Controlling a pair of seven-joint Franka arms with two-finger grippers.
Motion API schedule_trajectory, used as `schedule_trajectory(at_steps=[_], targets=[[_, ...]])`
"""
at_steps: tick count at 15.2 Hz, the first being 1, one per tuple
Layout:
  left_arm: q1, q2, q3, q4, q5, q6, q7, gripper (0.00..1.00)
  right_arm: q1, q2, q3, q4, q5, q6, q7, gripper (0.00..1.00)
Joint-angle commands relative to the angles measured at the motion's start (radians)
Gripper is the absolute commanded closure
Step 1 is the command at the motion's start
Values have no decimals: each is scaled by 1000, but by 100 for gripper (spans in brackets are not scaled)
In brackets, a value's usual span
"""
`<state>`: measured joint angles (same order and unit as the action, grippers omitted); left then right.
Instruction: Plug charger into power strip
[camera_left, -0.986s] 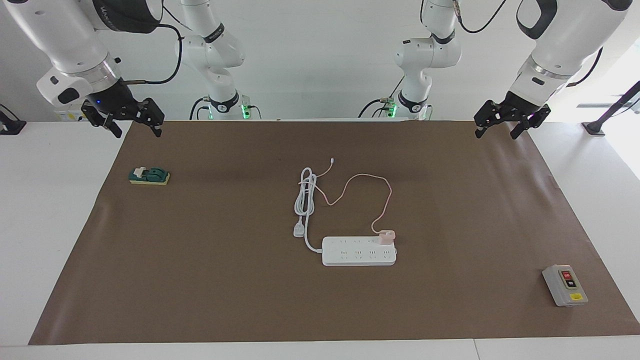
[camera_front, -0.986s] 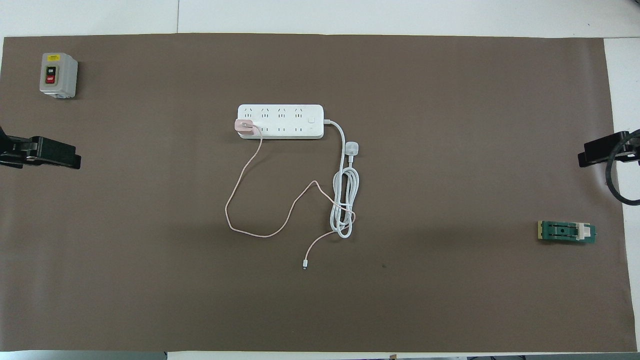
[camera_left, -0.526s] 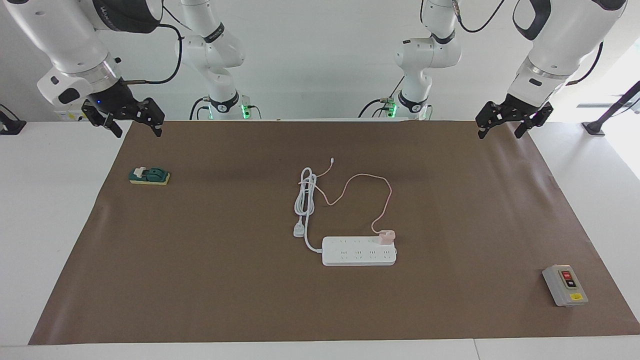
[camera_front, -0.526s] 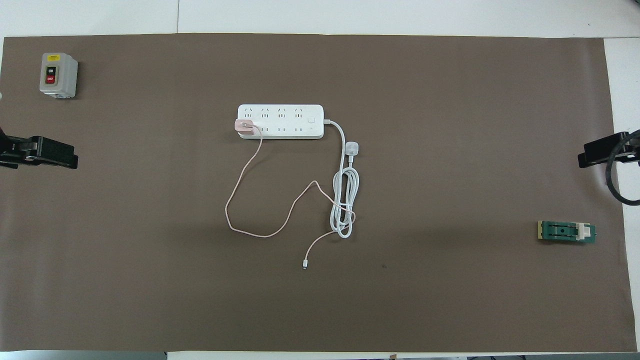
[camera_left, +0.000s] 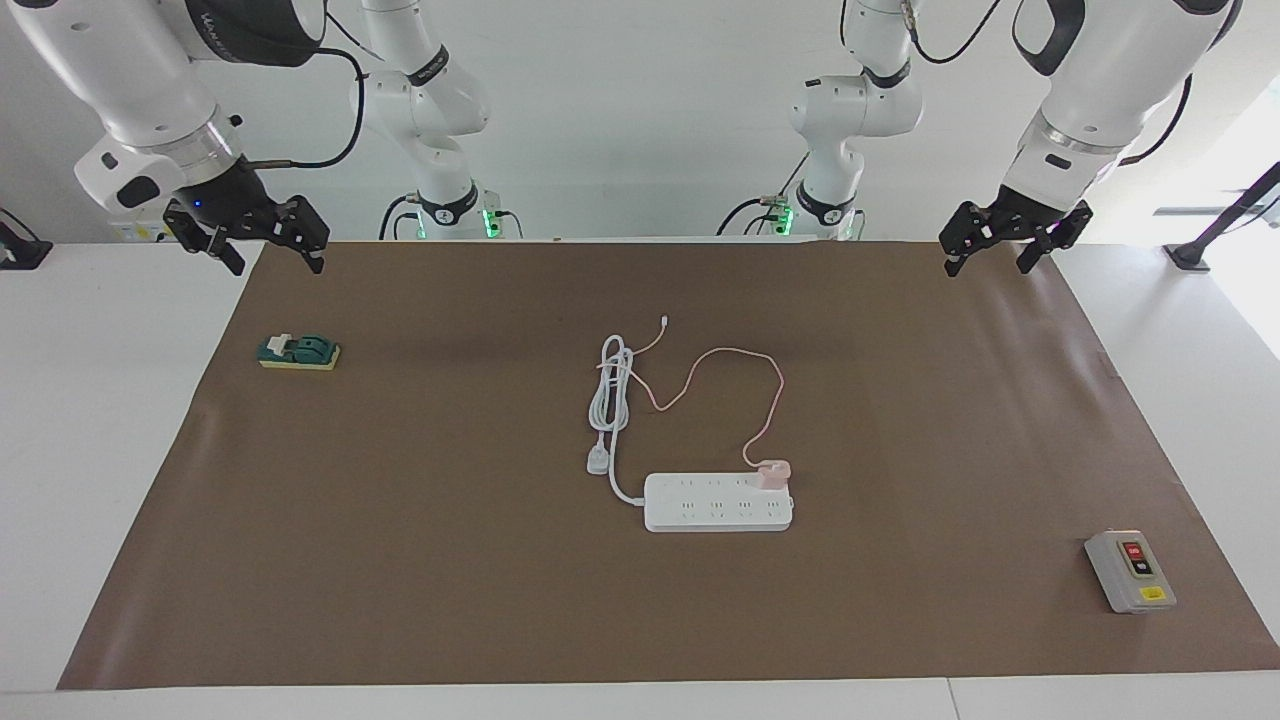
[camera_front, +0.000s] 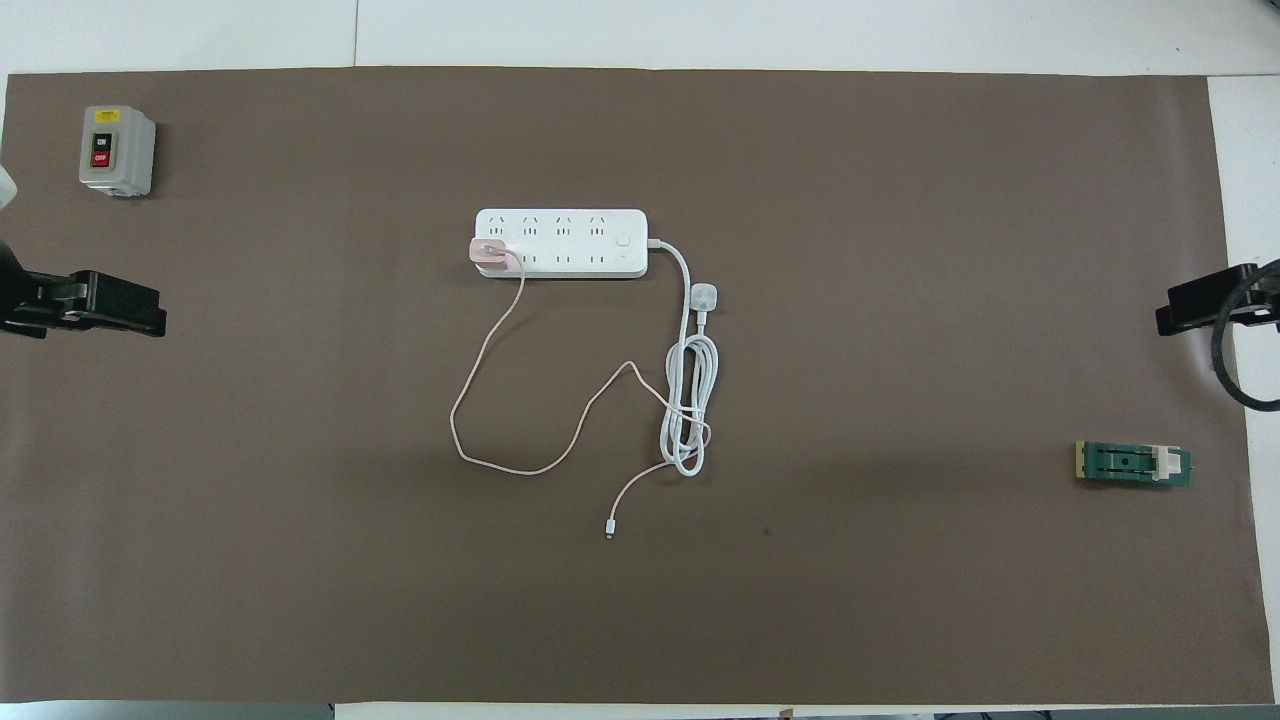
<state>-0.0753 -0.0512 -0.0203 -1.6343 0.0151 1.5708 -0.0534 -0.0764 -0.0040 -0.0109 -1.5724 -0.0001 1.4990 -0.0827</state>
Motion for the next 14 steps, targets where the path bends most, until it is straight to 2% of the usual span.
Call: schedule_trajectory(at_steps=[1, 5, 14], targets=[[-18, -27, 13, -24, 13, -17, -20, 0, -14, -16, 14, -15, -12, -6, 6, 0], [-18, -27, 16, -21, -26, -37, -22, 0, -13, -16, 14, -17, -12, -6, 6, 0], [-18, -27, 16, -19, -24, -38, -11, 0, -13, -16, 14, -15, -12, -6, 6, 0]])
